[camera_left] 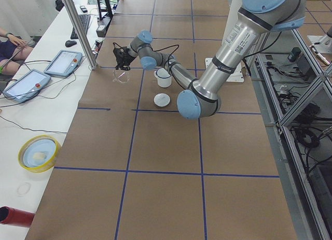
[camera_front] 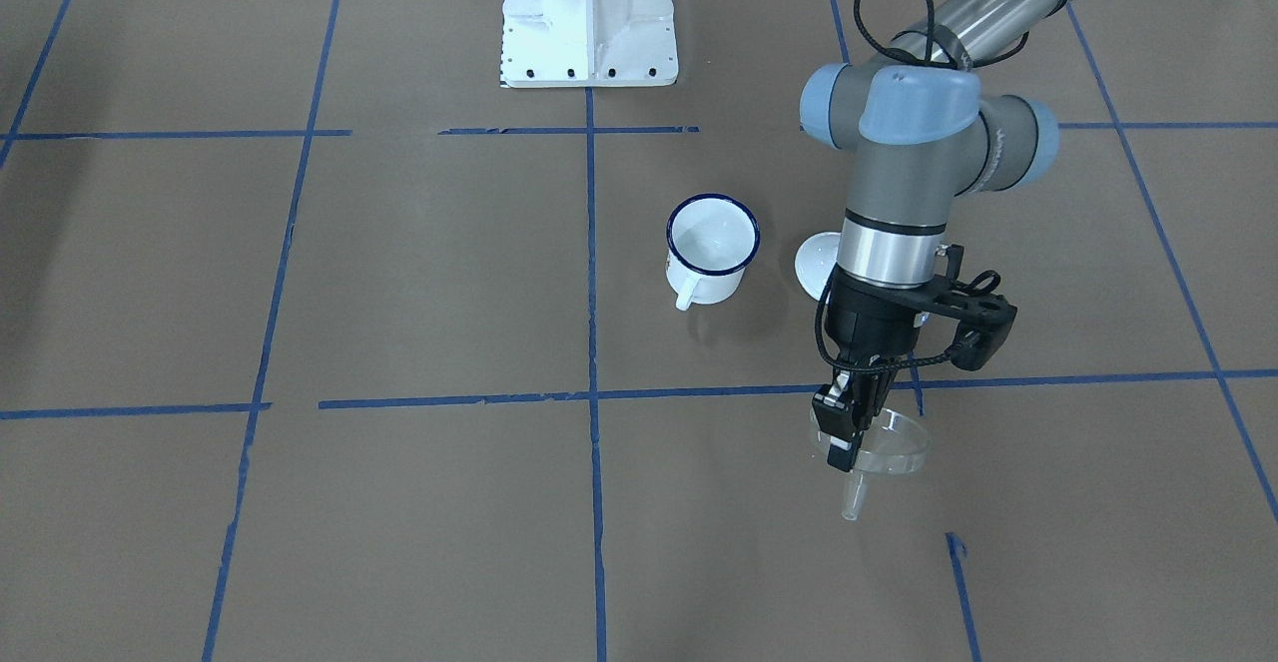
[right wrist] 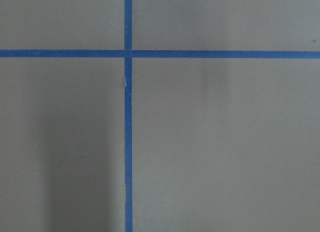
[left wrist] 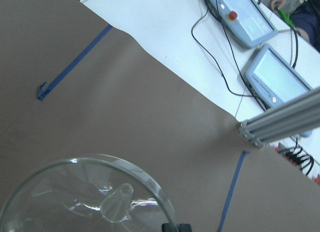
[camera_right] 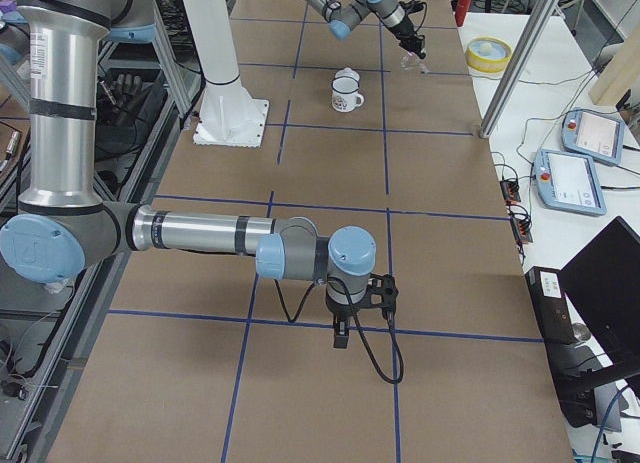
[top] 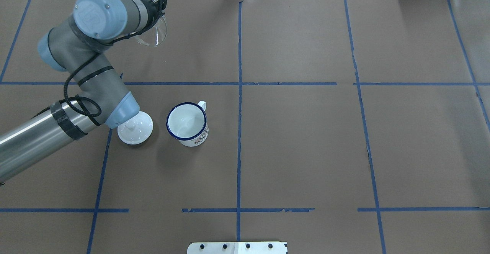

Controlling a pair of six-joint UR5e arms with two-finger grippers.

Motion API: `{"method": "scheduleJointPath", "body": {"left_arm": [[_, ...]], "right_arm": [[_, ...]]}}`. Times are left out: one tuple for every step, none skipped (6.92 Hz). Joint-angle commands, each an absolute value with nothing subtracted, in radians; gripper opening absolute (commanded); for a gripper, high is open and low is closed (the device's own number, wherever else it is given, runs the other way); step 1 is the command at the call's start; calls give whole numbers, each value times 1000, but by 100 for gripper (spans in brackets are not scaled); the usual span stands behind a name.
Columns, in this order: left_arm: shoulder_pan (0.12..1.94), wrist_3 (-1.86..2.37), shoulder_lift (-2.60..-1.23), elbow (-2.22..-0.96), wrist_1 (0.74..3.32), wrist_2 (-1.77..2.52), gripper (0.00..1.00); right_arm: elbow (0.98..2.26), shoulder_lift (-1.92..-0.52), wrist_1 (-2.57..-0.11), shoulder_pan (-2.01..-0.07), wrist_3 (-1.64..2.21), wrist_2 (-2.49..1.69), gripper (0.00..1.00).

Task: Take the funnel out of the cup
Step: 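Set the funnel down farther from the robot and open the left gripper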

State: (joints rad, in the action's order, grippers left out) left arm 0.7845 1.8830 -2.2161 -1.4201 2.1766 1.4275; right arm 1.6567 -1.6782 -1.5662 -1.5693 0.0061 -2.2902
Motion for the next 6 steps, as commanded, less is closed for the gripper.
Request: {"method": "scheduleJointPath", "body": {"left_arm": [[727,1968,-2214,-1318,2305,1254,0],[712,2006,-2200,-1299,2347,1249,0],[684,2037,-2194,-1264,2403,1185,0],[666,2037,-2194,-1246,2405,1155,0],[664,2036,-2192,-1244,2404,1155,0],[664,2036,-2192,-1244,2404,1155,0]], "right_arm": [[1657,-1678,-1566,-1569,6,-2290,100],[1657,-1678,-1566,-1569,6,-2290,100],[1657,-1678,-1566,-1569,6,-2290,100],[1657,-1678,-1566,-1569,6,-2290,100],[1657,-1678,-1566,-1569,6,-2290,100],[1657,-1678,-1566,-1569,6,-2290,100]]}}
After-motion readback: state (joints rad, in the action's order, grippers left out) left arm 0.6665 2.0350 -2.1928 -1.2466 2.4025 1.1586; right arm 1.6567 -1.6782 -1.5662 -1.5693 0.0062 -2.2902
